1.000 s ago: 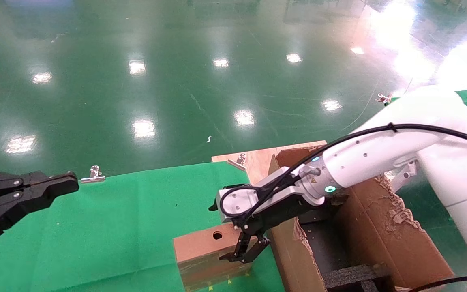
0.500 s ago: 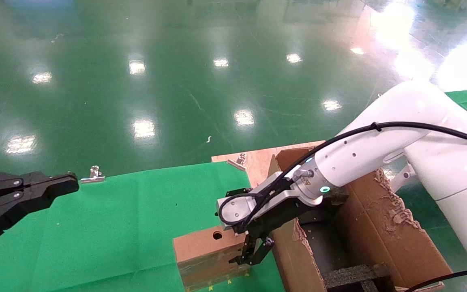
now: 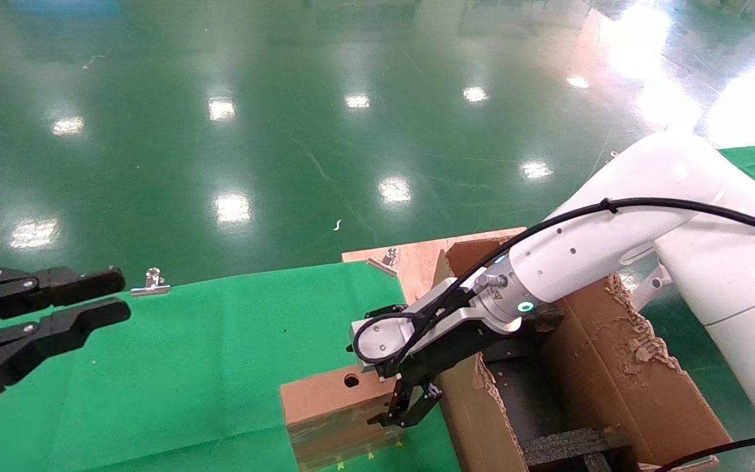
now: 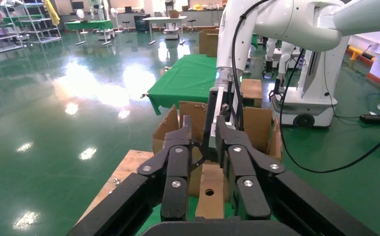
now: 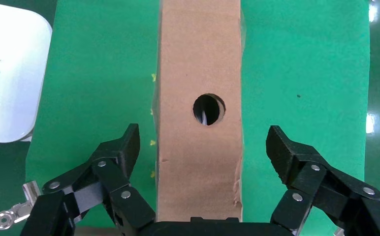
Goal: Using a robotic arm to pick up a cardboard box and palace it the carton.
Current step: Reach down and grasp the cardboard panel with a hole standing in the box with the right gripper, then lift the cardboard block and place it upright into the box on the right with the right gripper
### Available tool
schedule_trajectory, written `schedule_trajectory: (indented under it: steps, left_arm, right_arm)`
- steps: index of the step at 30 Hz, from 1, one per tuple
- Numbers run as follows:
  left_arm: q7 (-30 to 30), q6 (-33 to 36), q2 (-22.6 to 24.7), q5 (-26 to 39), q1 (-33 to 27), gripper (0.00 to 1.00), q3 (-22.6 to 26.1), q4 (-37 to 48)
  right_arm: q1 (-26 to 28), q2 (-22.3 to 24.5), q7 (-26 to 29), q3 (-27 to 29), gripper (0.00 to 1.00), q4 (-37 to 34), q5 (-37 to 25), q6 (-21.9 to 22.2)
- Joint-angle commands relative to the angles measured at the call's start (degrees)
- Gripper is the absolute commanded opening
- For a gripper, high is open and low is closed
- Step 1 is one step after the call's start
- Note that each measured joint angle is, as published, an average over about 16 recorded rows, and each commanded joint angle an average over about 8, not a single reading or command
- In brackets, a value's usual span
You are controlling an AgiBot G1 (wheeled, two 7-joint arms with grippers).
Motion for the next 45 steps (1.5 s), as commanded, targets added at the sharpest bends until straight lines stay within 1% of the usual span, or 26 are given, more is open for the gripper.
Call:
schedule_trajectory:
  steps: [1, 25, 31, 34, 38, 41, 45]
  left_arm:
    - [0.0, 0.0, 0.0, 0.0, 0.0, 1.00, 0.0, 0.0]
    - [0.0, 0.0, 0.0, 0.0, 0.0, 1.00, 0.0, 0.0]
    - [0.0, 0.0, 0.0, 0.0, 0.0, 1.00, 0.0, 0.0]
    - [0.0, 0.0, 0.0, 0.0, 0.0, 1.00, 0.0, 0.0]
    - [0.0, 0.0, 0.0, 0.0, 0.0, 1.00, 0.0, 0.0]
    - [0.0, 0.0, 0.0, 0.0, 0.0, 1.00, 0.0, 0.0]
    - [0.0, 0.0, 0.0, 0.0, 0.0, 1.00, 0.0, 0.0]
  right_arm:
    - [0.0, 0.0, 0.0, 0.0, 0.00, 0.0, 0.0, 0.0]
    - [-0.1, 0.1, 0.0, 0.2, 0.00, 0.0, 0.2, 0.0]
    - [1.1, 0.7, 1.1, 1.2, 0.00, -1.5, 2.0, -0.2]
    - [3.2, 1.5, 1.7, 2.1, 0.00, -2.6, 3.4, -0.8]
    - [8.1, 3.2, 2.4, 2.6, 0.00, -3.8, 5.4, -1.9]
    - [12.6, 5.0, 2.9, 1.8, 0.00, -4.2, 7.1, -2.6]
    - [18.3, 8.0, 3.9, -0.6, 0.00, -4.3, 10.4, -3.0]
